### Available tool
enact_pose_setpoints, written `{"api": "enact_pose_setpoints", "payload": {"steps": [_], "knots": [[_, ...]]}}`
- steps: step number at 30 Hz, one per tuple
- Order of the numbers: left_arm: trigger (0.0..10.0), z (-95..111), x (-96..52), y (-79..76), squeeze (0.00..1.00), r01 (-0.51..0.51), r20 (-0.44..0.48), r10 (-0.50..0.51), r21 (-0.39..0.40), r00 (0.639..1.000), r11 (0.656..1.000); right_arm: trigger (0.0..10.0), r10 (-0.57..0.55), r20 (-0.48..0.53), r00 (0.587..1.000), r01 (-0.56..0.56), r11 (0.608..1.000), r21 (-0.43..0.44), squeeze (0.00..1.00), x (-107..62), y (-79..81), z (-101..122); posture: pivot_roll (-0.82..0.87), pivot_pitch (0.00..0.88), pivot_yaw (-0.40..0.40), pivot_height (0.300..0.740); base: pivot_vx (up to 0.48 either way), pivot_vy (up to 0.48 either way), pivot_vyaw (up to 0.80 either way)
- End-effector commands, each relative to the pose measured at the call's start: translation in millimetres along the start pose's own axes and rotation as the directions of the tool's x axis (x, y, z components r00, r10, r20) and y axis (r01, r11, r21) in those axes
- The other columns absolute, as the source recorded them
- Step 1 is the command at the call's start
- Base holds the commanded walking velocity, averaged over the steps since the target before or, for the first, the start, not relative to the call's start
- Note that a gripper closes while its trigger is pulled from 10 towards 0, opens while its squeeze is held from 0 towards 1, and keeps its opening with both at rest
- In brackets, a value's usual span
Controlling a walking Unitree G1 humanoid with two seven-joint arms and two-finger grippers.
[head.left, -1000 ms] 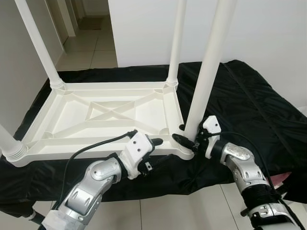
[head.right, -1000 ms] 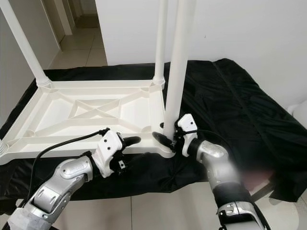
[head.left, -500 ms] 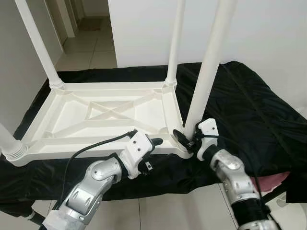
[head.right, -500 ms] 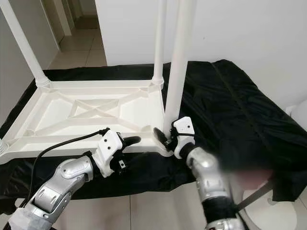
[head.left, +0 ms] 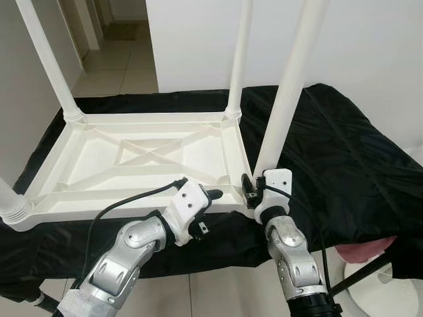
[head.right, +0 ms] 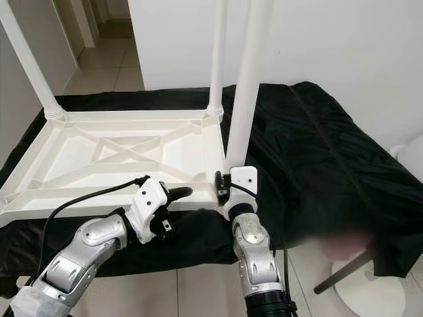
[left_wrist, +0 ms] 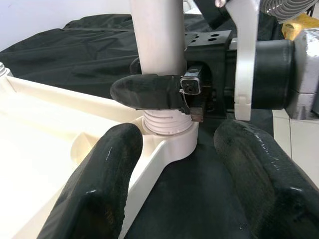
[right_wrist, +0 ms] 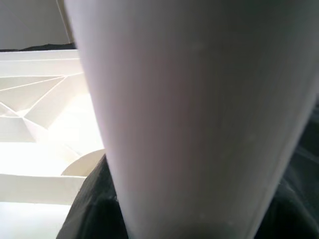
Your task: Building children table
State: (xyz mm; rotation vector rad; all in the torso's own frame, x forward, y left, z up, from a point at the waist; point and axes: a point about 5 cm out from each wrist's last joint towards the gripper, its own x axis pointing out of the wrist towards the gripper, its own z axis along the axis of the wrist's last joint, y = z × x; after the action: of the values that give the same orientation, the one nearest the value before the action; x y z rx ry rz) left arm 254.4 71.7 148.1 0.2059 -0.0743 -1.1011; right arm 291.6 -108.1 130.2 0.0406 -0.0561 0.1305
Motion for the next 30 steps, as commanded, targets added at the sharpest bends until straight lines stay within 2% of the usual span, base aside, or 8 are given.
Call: {"api": "enact_pose_setpoints", "payload": {"steps": [1, 2, 9, 11, 12, 23, 25, 30], "knots": [[10.0, -3, -2.5, 4.2, 0.0, -0.018, -0.026, 0.018, 0.003, 1.0, 1.0, 10.0, 0.019, -0.053, 0.998, -0.015, 0.998, 0.063, 0.03, -3.6, 5.6, -11, -0.03, 0.005, 0.035, 0.74, 0.0, 0.0, 0.0], [10.0, -3, -2.4, 3.8, 0.0, -0.014, -0.026, 0.015, 0.003, 1.0, 1.0, 10.0, 0.038, -0.035, 0.999, -0.036, 0.997, 0.071, 1.0, -3.8, 2.5, -9, -0.03, 0.002, 0.036, 0.74, 0.0, 0.0, 0.0], [10.0, -4, -1.8, 3.0, 0.0, -0.009, -0.026, 0.009, 0.003, 1.0, 1.0, 10.0, 0.164, 0.009, 0.986, -0.164, 0.985, 0.044, 1.0, -6.5, -18.0, -1, -0.04, 0.0, 0.034, 0.74, 0.0, 0.0, 0.0], [10.0, -4, -1.4, 2.6, 0.0, -0.006, -0.025, 0.006, 0.002, 1.0, 1.0, 10.0, 0.233, 0.014, 0.972, -0.233, 0.972, 0.01, 0.76, -7.5, -27.2, 2, -0.04, 0.0, 0.034, 0.74, 0.0, 0.0, 0.0], [10.0, -4, -0.9, 2.1, 0.0, -0.002, -0.025, 0.002, 0.001, 1.0, 1.0, 10.0, 0.303, 0.002, 0.953, -0.303, 0.953, -0.017, 0.0, -7.6, -35.5, 3, -0.04, 0.0, 0.034, 0.74, 0.0, 0.0, 0.0], [10.0, -4, 2.2, -0.3, 0.0, 0.016, -0.021, -0.016, -0.001, 1.0, 1.0, 10.0, 0.549, -0.081, 0.832, -0.555, 0.82, -0.136, 0.0, 11.1, -54.8, 11, -0.05, 0.0, 0.034, 0.74, 0.0, 0.0, 0.0], [10.0, -3, 2.8, -0.2, 0.0, 0.017, -0.02, -0.017, 0.002, 1.0, 1.0, 3.3, 0.593, -0.113, 0.797, -0.604, 0.781, -0.159, 0.0, 17.2, -54.9, 12, -0.04, 0.0, 0.031, 0.74, 0.0, 0.0, 0.0], [10.0, -3, 3.0, -0.1, 0.0, 0.014, -0.019, -0.014, 0.003, 1.0, 1.0, 0.0, 0.622, -0.142, 0.77, -0.638, 0.75, -0.173, 0.0, 20.4, -56.0, 10, -0.04, 0.0, 0.028, 0.74, 0.0, 0.0, 0.0]]}}
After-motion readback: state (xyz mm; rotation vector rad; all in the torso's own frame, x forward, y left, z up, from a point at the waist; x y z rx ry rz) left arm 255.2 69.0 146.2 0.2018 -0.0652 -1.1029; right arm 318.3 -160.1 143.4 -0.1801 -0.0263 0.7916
